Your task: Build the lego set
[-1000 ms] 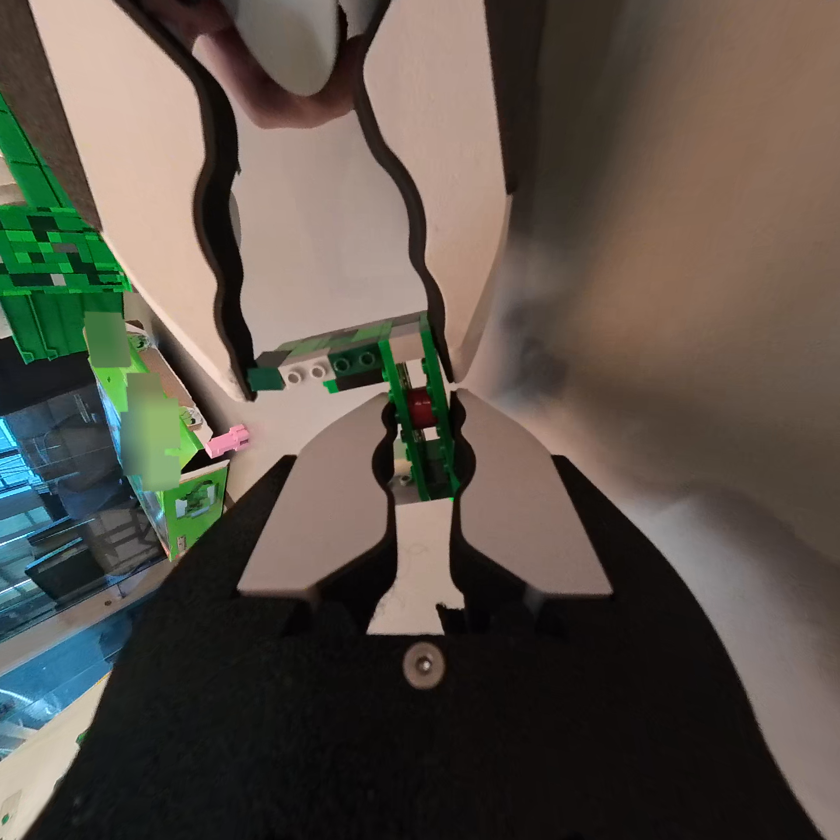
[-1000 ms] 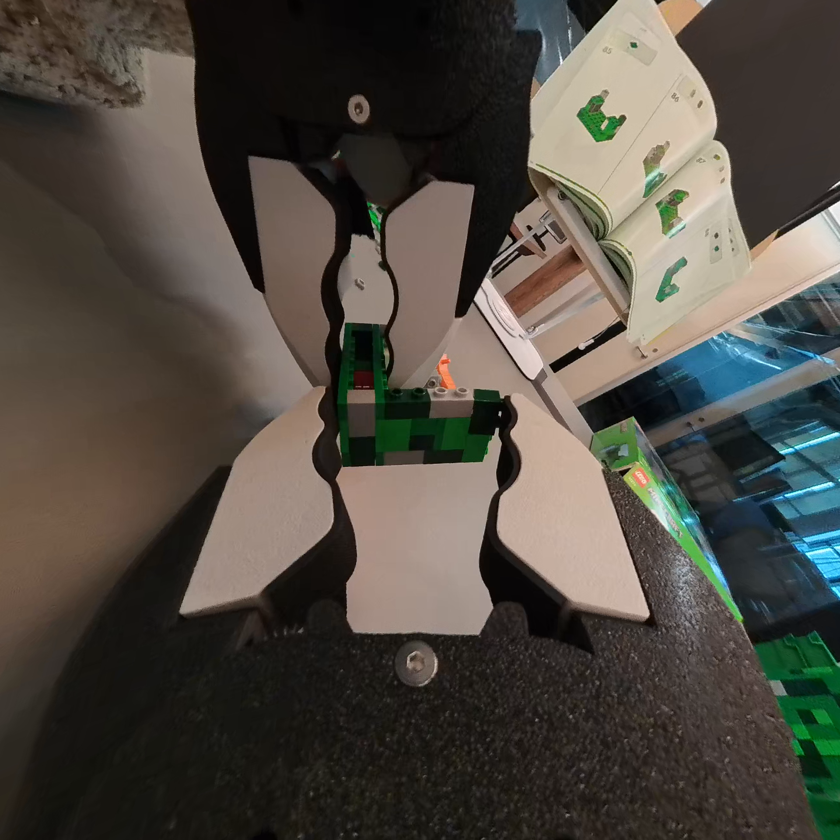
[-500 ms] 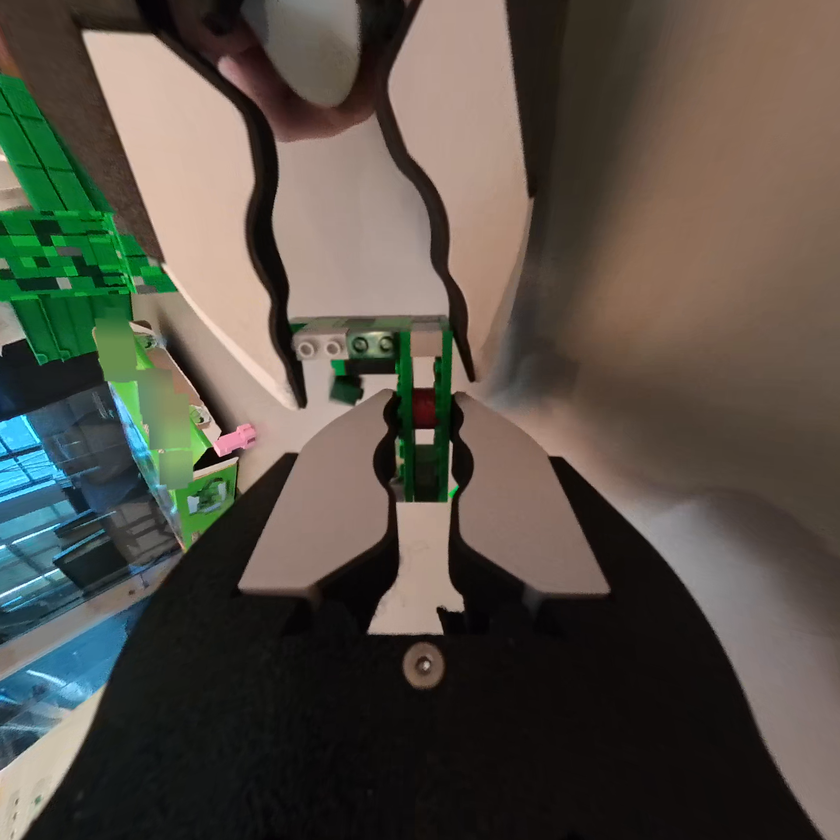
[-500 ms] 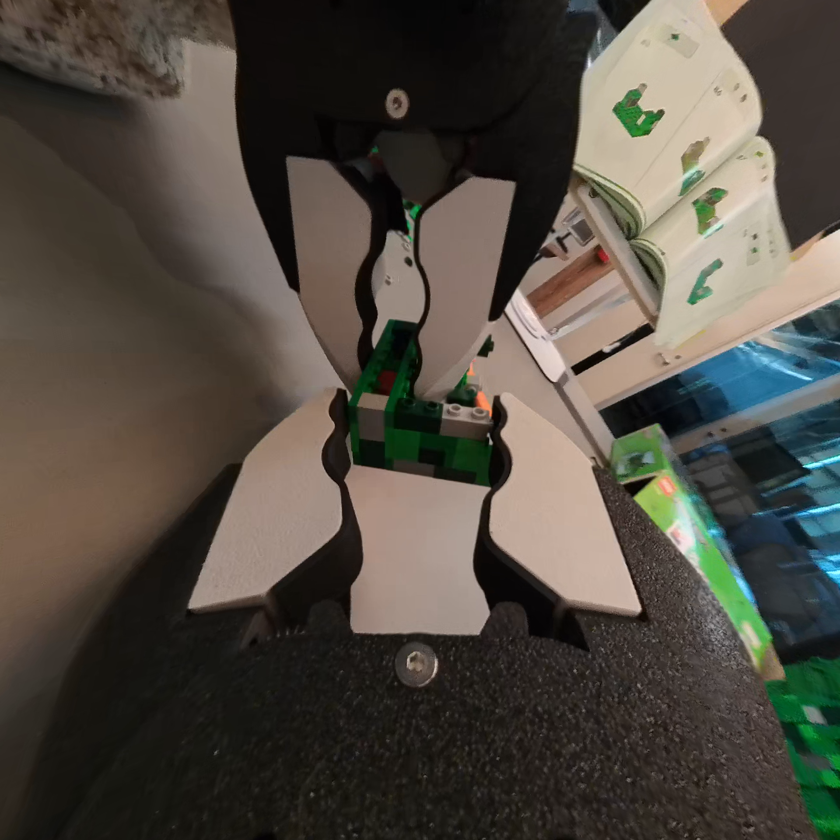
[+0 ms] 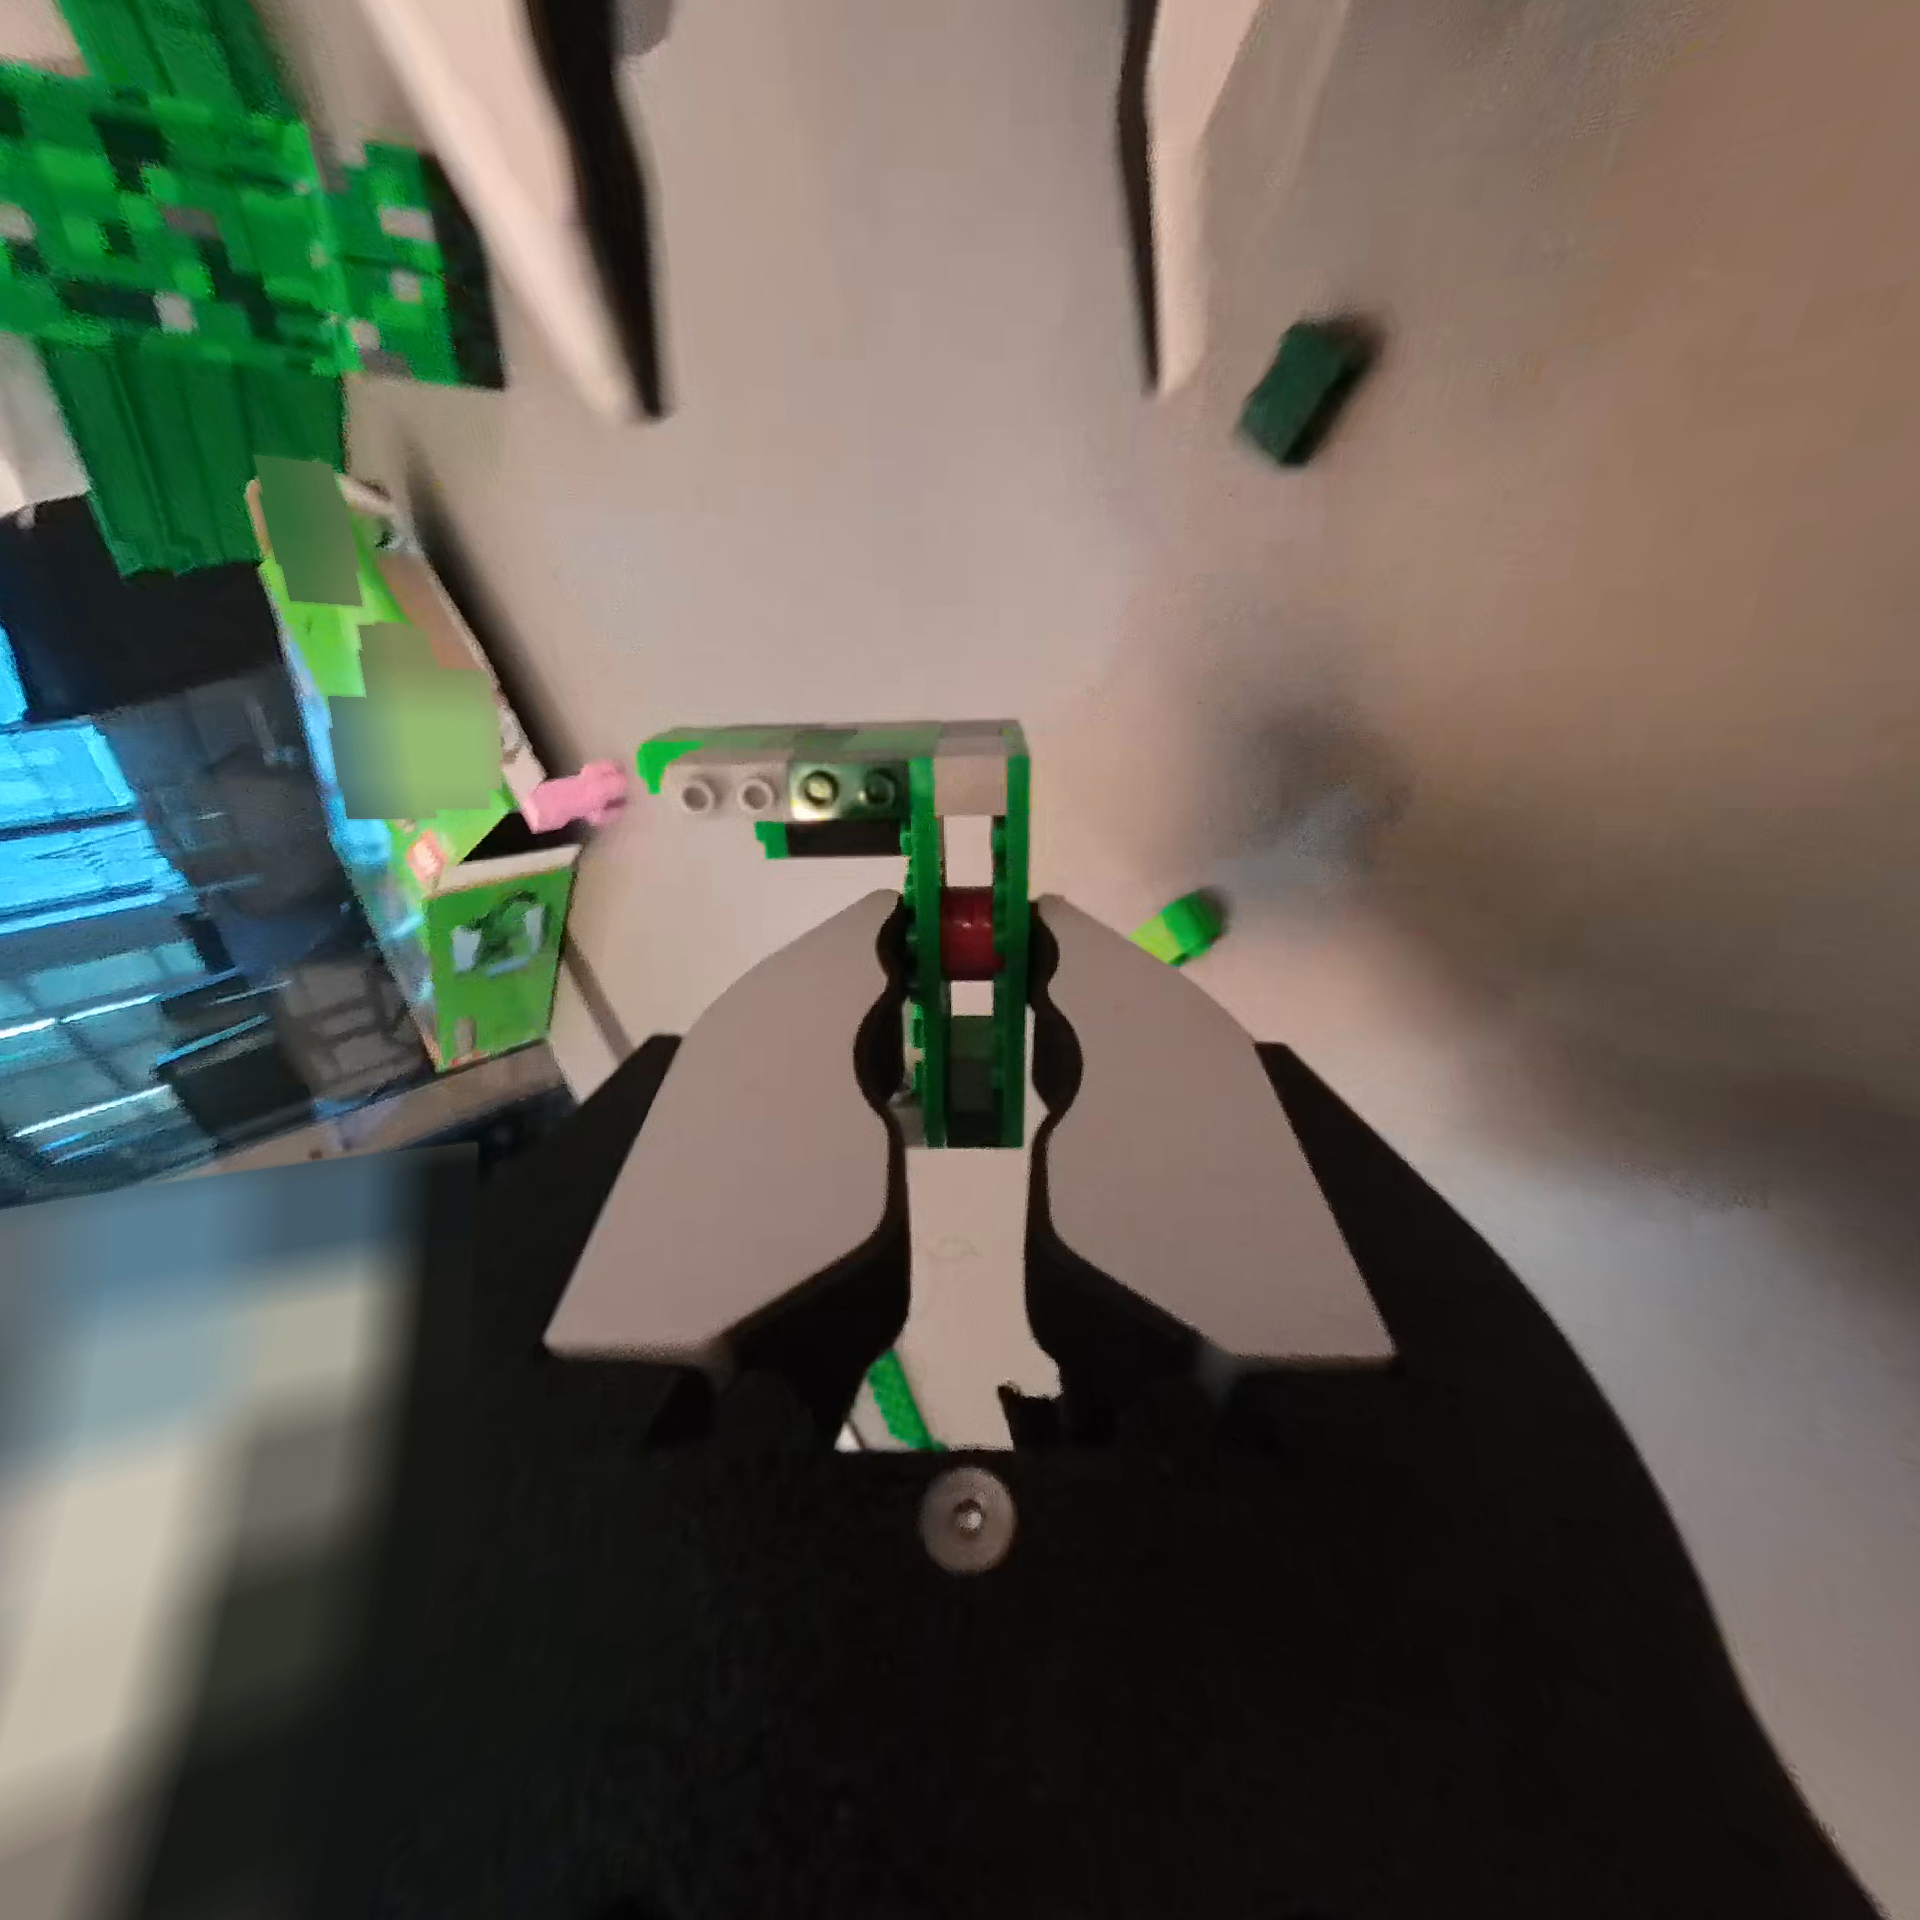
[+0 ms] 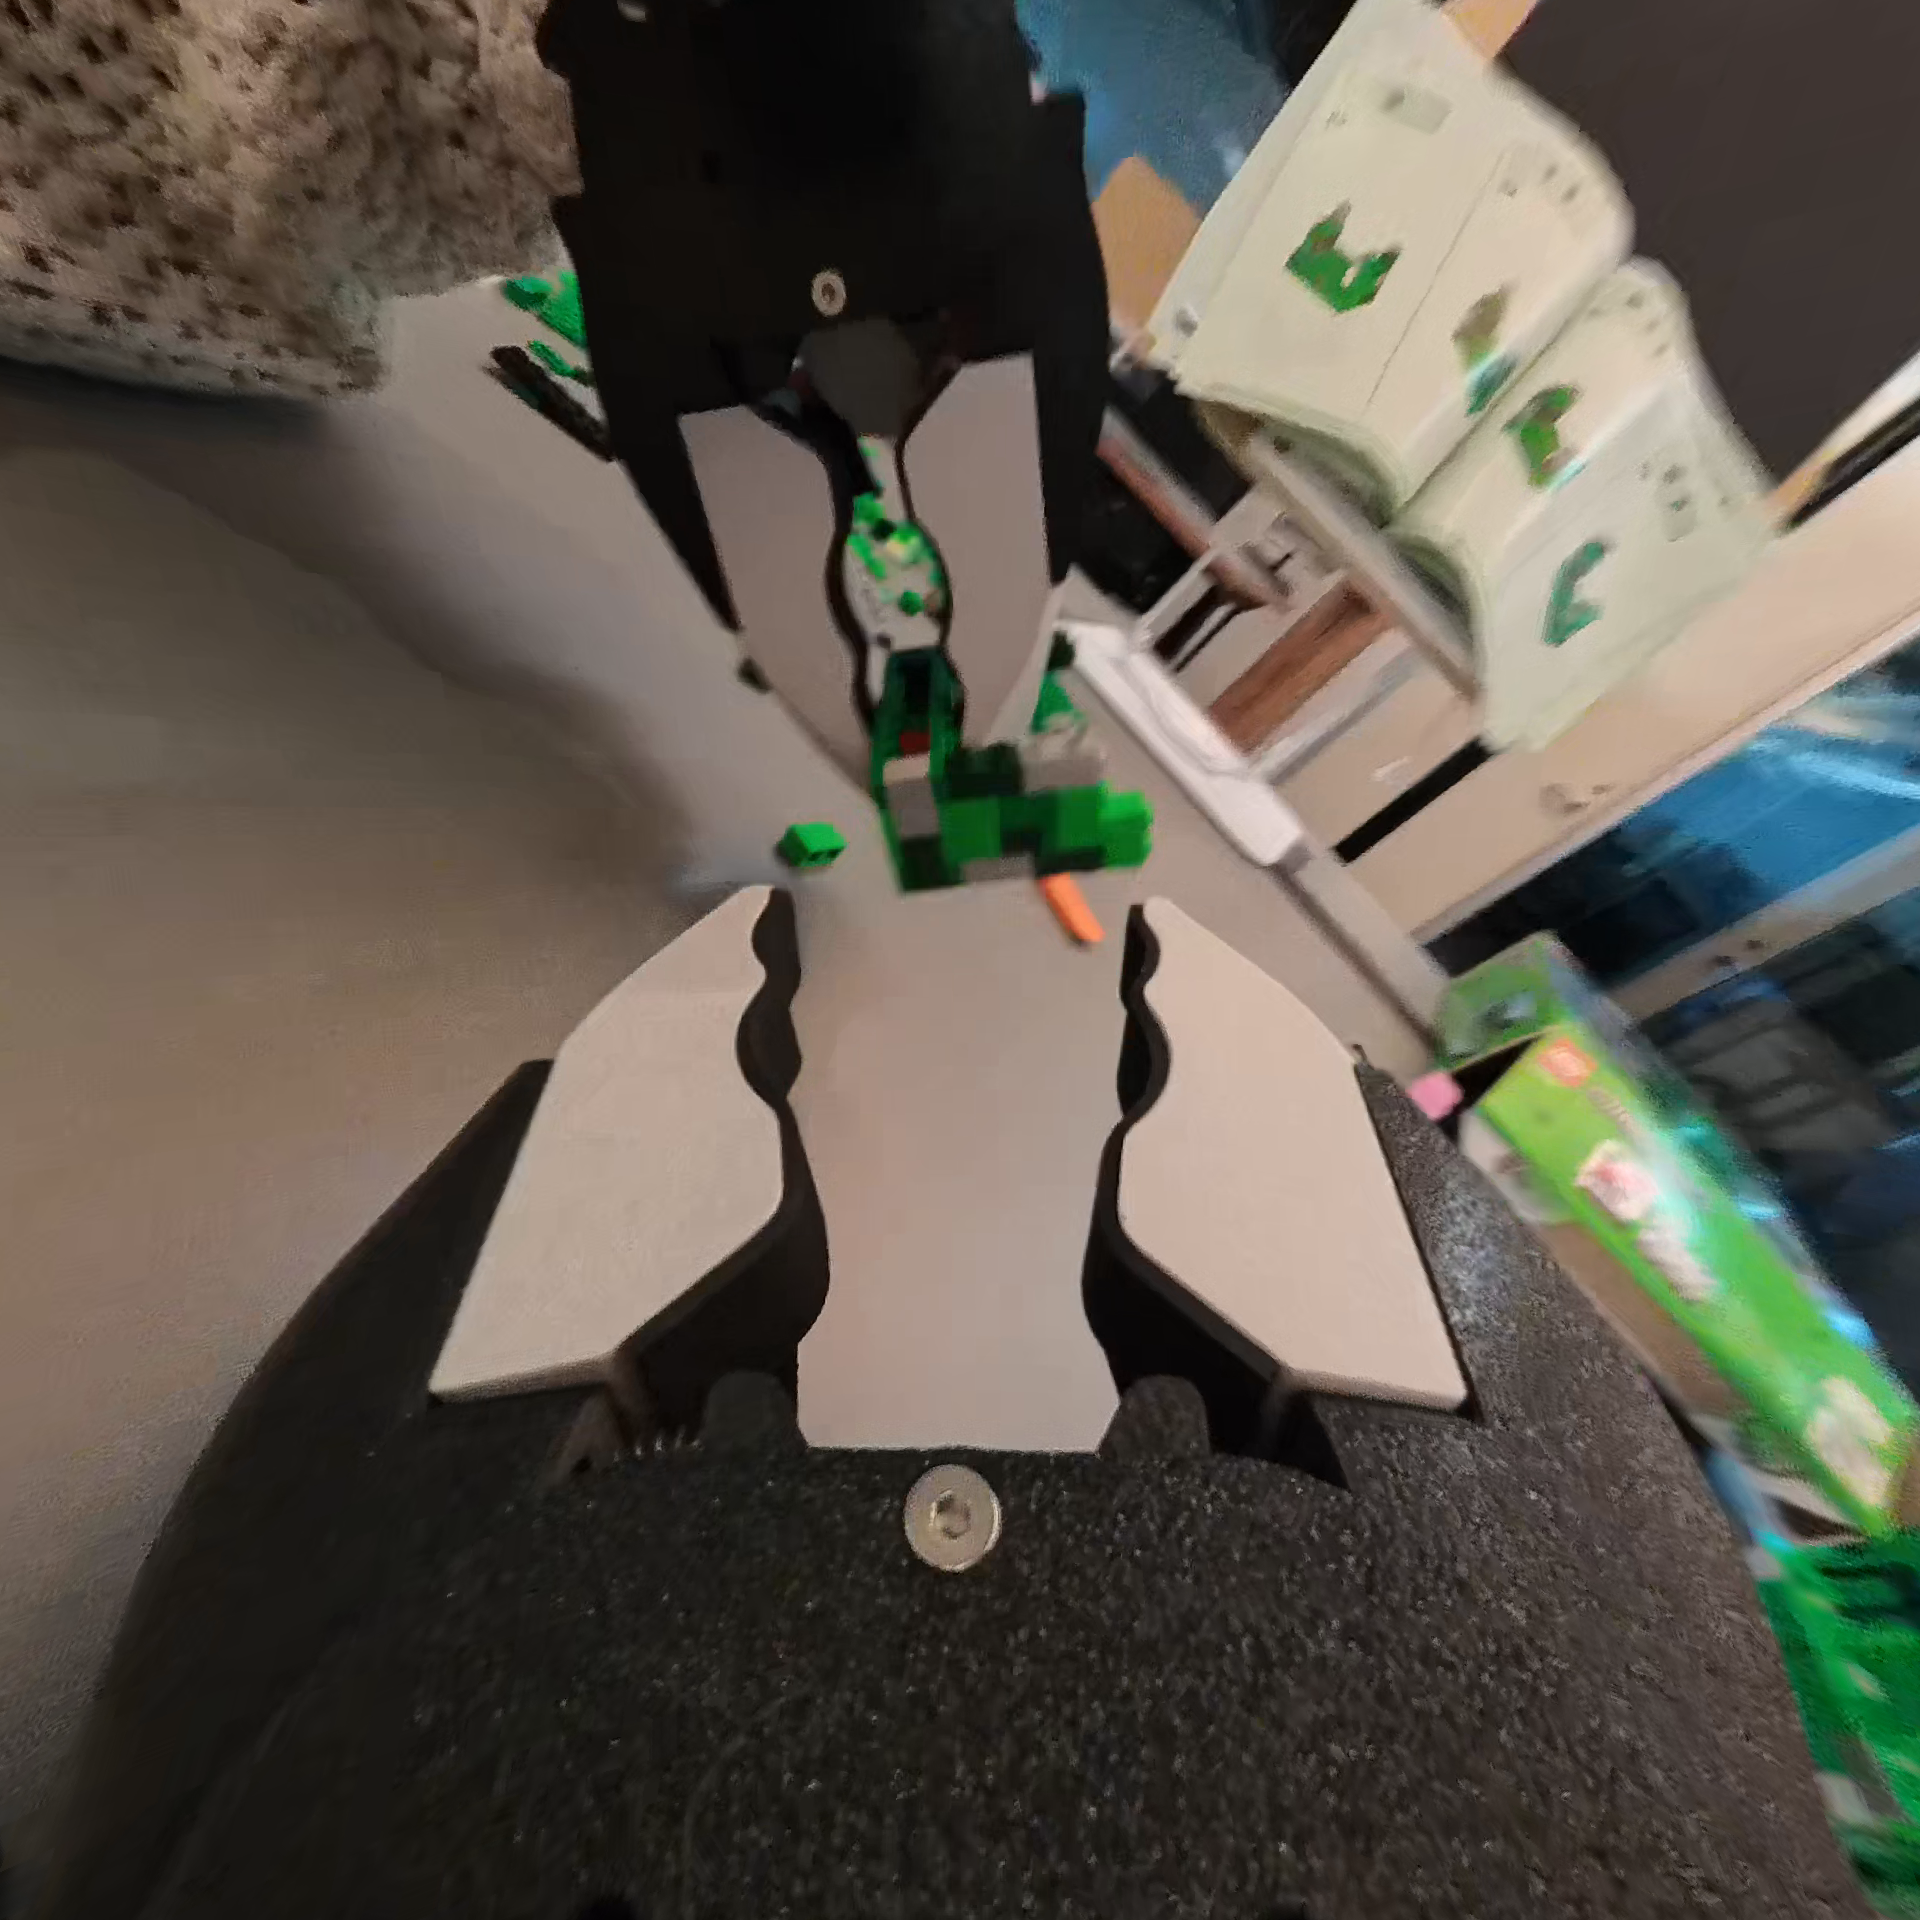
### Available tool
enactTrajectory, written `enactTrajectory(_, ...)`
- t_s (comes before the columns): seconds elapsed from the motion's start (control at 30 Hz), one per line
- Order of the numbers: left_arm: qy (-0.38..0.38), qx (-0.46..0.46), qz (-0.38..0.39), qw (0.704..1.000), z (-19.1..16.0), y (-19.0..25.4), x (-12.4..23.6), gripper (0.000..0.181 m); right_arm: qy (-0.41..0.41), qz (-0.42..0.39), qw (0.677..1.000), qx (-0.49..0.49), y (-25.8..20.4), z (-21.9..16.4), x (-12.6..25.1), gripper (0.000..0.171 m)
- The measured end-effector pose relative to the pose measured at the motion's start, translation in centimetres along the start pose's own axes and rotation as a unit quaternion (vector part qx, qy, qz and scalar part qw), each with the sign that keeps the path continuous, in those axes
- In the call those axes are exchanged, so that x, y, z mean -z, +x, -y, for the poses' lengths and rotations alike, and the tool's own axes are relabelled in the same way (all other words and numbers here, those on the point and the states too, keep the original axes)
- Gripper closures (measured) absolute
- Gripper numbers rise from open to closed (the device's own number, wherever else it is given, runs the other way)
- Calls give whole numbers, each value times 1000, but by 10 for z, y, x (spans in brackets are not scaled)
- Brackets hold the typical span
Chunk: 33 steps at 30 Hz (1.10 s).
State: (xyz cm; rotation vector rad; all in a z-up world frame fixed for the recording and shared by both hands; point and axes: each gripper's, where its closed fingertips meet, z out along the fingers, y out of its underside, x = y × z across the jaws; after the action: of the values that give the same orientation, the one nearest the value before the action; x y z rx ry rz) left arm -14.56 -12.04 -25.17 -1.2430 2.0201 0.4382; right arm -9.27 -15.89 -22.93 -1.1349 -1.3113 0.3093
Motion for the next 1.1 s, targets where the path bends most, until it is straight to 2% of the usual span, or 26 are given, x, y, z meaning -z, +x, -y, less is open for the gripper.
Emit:
enactTrajectory(0.07,-3,-6,28,1000,-9,-8,-1,162,-34,98,994,-33,-15,-13,2,128)
enactTrajectory(0.13,5,-16,45,999,-10,-11,-3,162,-89,209,973,-50,-37,-29,8,132)
enactTrajectory(0.2,9,-26,54,998,-9,-12,-5,162,-126,234,962,-63,-40,-39,8,137)
enactTrajectory(0.33,4,-46,61,997,-7,-12,-7,162,-146,264,945,-126,-46,-33,4,142)
enactTrajectory(0.43,9,-54,62,997,-4,-11,-6,162,-177,282,936,-111,-50,-41,5,141)
enactTrajectory(0.6,37,-57,59,996,5,-10,-1,162,-108,369,923,-29,-51,-38,10,138)
enactTrajectory(0.7,49,-51,46,996,10,-6,0,162,-59,436,897,-36,-51,-36,9,139)
enactTrajectory(0.9,55,-47,33,997,13,-3,1,162,-92,501,858,-62,-51,-44,2,140)
enactTrajectory(1.1,39,-23,-29,999,10,12,-2,162,-86,500,861,-42,-52,-43,4,161)
